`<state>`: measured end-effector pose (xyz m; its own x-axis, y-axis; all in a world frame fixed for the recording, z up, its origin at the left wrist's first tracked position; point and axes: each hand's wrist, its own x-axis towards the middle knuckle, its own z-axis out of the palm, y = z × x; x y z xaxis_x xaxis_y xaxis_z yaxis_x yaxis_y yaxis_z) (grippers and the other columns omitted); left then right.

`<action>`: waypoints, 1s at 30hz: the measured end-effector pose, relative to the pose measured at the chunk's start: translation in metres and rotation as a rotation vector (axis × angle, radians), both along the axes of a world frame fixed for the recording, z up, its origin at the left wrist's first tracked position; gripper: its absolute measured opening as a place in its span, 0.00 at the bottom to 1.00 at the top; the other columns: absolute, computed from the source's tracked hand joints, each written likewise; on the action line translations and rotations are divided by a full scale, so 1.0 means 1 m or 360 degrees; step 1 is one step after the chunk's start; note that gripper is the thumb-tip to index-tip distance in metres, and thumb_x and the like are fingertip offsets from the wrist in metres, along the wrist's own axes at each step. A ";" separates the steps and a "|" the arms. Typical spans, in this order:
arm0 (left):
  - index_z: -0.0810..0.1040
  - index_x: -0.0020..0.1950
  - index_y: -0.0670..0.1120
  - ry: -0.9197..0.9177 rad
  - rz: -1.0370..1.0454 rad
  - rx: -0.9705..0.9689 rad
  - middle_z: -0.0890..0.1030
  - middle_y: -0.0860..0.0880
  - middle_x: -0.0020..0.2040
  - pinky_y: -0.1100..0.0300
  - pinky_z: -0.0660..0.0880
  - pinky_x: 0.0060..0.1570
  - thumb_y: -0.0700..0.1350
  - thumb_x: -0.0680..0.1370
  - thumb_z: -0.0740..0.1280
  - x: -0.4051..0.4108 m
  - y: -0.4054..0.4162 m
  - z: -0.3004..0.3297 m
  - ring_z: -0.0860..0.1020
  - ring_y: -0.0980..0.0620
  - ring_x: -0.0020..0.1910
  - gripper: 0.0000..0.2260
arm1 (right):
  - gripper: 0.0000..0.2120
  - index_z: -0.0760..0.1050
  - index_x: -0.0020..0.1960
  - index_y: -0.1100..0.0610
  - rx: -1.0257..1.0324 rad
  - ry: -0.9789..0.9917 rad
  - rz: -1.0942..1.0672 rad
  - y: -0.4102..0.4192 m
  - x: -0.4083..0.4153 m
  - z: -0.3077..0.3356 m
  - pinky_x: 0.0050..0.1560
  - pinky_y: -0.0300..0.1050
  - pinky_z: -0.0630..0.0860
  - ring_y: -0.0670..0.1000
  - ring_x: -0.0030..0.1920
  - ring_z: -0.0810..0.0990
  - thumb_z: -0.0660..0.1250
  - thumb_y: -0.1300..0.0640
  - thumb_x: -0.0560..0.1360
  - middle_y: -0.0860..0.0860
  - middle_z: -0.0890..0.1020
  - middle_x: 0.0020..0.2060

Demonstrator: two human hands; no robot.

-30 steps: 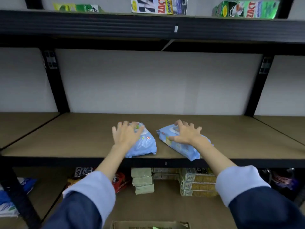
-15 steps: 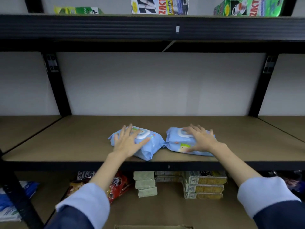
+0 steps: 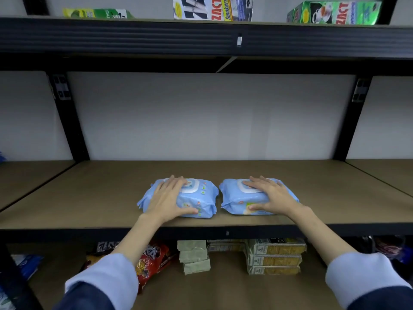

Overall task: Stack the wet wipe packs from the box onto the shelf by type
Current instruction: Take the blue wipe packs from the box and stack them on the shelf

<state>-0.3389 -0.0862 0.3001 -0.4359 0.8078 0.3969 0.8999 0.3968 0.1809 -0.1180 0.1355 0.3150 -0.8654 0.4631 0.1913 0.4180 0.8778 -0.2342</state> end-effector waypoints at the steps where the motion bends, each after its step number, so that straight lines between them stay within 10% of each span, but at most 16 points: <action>1: 0.63 0.70 0.52 -0.0018 -0.0012 -0.0022 0.63 0.52 0.73 0.54 0.50 0.72 0.75 0.53 0.52 0.001 0.003 0.000 0.56 0.50 0.75 0.49 | 0.36 0.58 0.73 0.41 0.0003 0.0003 0.0011 0.000 -0.002 0.000 0.73 0.56 0.50 0.49 0.76 0.51 0.71 0.44 0.70 0.43 0.57 0.75; 11: 0.81 0.54 0.50 0.0296 0.0119 -0.0136 0.83 0.46 0.53 0.43 0.76 0.47 0.73 0.60 0.58 0.014 0.020 -0.008 0.82 0.40 0.49 0.35 | 0.34 0.57 0.73 0.40 0.0073 0.0038 0.0019 -0.021 -0.036 -0.010 0.73 0.60 0.49 0.49 0.76 0.52 0.68 0.42 0.72 0.41 0.56 0.75; 15: 0.64 0.71 0.54 0.0142 0.0148 -0.0164 0.64 0.49 0.73 0.46 0.55 0.70 0.76 0.55 0.47 0.015 0.021 -0.001 0.60 0.45 0.73 0.48 | 0.38 0.55 0.74 0.41 -0.0011 0.0014 0.0102 -0.018 -0.029 -0.004 0.73 0.59 0.48 0.50 0.76 0.50 0.71 0.43 0.69 0.44 0.54 0.76; 20: 0.57 0.74 0.52 0.0265 0.0038 -0.0113 0.53 0.53 0.77 0.47 0.42 0.72 0.77 0.60 0.49 0.043 0.048 0.011 0.48 0.52 0.76 0.47 | 0.48 0.51 0.74 0.40 -0.0071 0.0106 -0.0036 0.009 0.008 0.012 0.72 0.61 0.43 0.49 0.76 0.48 0.76 0.42 0.63 0.45 0.50 0.76; 22: 0.60 0.74 0.50 0.0427 -0.0072 -0.0087 0.60 0.52 0.75 0.48 0.49 0.73 0.75 0.60 0.45 0.057 0.064 0.006 0.56 0.53 0.75 0.47 | 0.44 0.54 0.74 0.40 -0.0083 0.0040 -0.0094 0.021 0.021 0.011 0.72 0.62 0.46 0.49 0.76 0.49 0.75 0.42 0.65 0.44 0.54 0.76; 27: 0.81 0.55 0.48 0.0700 -0.0234 -0.0024 0.84 0.53 0.49 0.55 0.79 0.44 0.65 0.58 0.73 0.051 0.079 -0.009 0.83 0.53 0.48 0.31 | 0.33 0.66 0.70 0.45 -0.0259 0.0227 -0.0025 0.028 0.027 0.001 0.66 0.43 0.62 0.52 0.73 0.63 0.74 0.49 0.68 0.50 0.70 0.69; 30: 0.79 0.59 0.48 0.0595 -0.0329 -0.0002 0.83 0.51 0.54 0.52 0.78 0.49 0.65 0.67 0.59 0.043 0.071 -0.009 0.82 0.50 0.53 0.29 | 0.32 0.64 0.71 0.42 -0.0178 0.0170 -0.0076 0.026 0.027 0.001 0.68 0.47 0.60 0.52 0.73 0.62 0.72 0.46 0.70 0.51 0.68 0.71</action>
<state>-0.2954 -0.0147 0.2916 -0.0911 0.8635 0.4960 0.9641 0.2012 -0.1733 -0.0908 0.1619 0.3155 -0.8192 0.5271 0.2260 0.4263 0.8233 -0.3748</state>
